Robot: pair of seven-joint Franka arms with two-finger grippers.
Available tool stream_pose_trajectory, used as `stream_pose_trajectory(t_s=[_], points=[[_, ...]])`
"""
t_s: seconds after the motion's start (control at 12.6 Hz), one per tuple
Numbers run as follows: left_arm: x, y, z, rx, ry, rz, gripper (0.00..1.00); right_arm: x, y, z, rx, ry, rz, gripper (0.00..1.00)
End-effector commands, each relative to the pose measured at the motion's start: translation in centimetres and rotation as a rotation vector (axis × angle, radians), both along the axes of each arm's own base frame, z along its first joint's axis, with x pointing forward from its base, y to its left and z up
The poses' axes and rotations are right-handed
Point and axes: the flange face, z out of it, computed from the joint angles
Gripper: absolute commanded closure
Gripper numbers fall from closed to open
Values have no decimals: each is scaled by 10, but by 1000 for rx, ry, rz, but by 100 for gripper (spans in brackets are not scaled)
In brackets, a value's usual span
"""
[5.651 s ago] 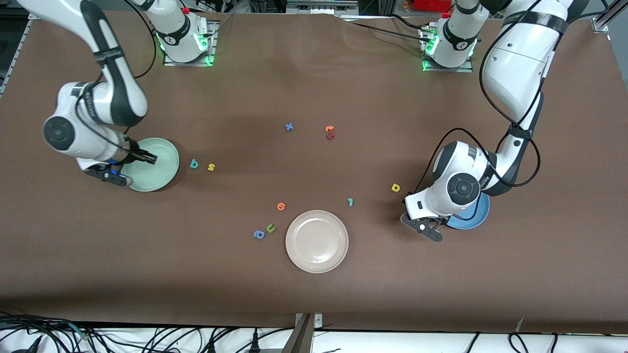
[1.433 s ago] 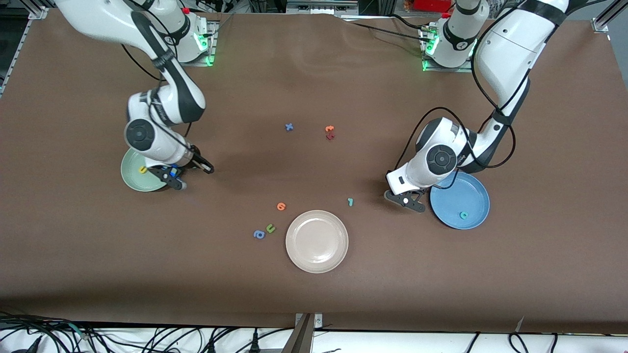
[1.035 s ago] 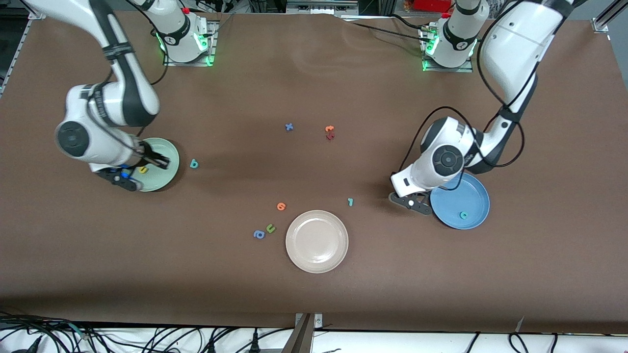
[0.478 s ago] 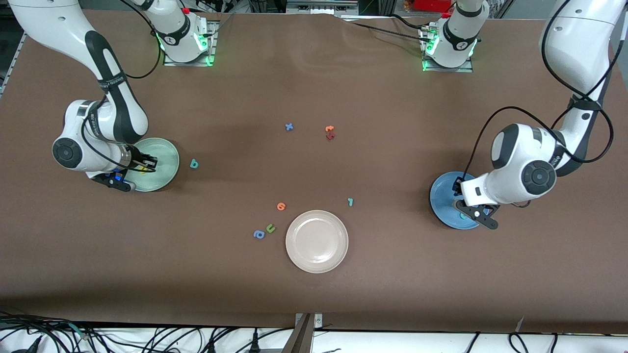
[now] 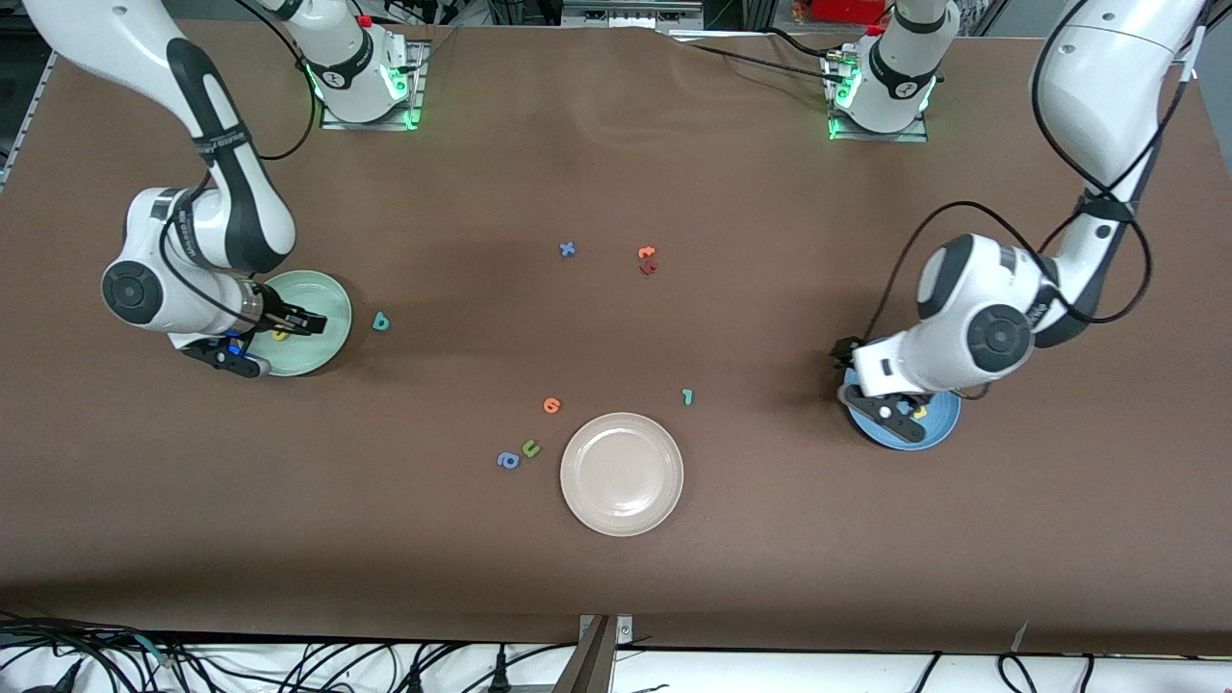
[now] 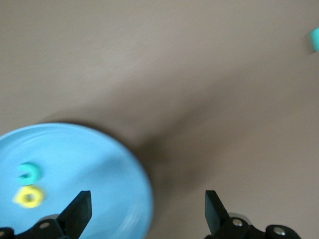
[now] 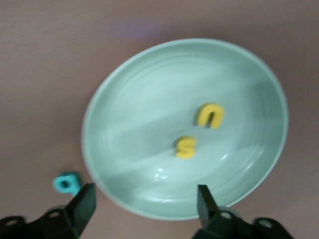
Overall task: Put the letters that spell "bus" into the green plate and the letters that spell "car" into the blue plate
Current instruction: 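Grasp the teal q with the right gripper while the left grasps l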
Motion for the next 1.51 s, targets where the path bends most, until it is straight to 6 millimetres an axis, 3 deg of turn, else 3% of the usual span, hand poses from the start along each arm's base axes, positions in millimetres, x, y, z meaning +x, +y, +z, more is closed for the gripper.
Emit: stream_pose_trajectory(t_s=[0.0,0.24,0.32,0.56,0.72,0.96,1.11,1.27,1.43], points=[[-17,-67,8,18,-7,70,0,-4,46,0,-8,-7,-89,1],[-22,-158,3,-16,-33,230,0,-9,76,-20,-13,-24,-154,1],[-25,-176,-7,-6,-20,295,1,-13,78,-29,-10,-39,-158,1],[-25,-206,-39,-12,-45,440,7,-24,87,-49,1,-77,-177,1],[-16,-217,-63,-25,-74,485,11,-25,89,-56,4,-81,-177,2],[-15,-236,-74,15,-133,452,41,-26,88,-65,6,-90,-177,9],[-15,-234,-79,31,-142,444,42,-26,88,-69,9,-94,-168,21],[-15,-235,-78,42,-159,421,51,-25,88,-68,9,-96,-166,34],[-15,-232,-82,56,-169,407,72,-25,88,-68,9,-94,-163,48]])
